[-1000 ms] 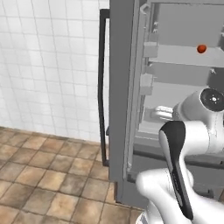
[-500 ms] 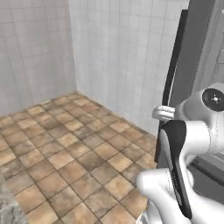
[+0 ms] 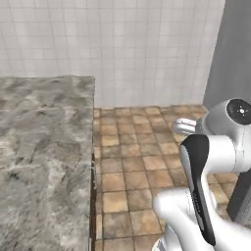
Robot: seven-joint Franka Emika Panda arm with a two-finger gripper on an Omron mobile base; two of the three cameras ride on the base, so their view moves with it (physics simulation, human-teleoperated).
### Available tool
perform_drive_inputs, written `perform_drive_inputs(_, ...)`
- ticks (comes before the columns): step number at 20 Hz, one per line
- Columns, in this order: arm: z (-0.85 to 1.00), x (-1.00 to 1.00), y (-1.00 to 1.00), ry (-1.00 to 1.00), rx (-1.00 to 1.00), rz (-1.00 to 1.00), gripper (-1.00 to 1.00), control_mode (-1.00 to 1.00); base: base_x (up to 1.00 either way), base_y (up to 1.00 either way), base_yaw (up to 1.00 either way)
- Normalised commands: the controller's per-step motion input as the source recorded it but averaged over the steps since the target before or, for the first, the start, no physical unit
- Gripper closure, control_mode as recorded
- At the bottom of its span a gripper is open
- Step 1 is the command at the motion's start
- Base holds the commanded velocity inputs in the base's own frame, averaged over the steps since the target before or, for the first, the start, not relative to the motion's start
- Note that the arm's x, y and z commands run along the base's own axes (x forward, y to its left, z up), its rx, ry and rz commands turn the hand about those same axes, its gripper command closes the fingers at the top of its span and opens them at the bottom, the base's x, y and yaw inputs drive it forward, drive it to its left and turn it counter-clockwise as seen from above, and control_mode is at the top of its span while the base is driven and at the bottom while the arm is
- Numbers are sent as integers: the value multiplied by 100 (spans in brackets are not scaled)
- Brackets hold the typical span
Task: Take the lemon wedge from the fridge and place it on the plate with fish on the dining counter.
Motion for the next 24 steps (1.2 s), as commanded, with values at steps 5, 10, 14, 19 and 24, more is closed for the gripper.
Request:
perform_drive_inputs(5,0,0,0,0,0,0,100,100,0,0,97)
perform_drive_inputs(10,0,0,0,0,0,0,100,100,0,0,97)
perform_drive_inputs(14,0,0,0,0,0,0,100,100,0,3,95)
perform_drive_inputs(19,0,0,0,0,0,0,100,100,0,7,88)
perform_drive_inputs(24,0,0,0,0,0,0,100,100,-12,29,76)
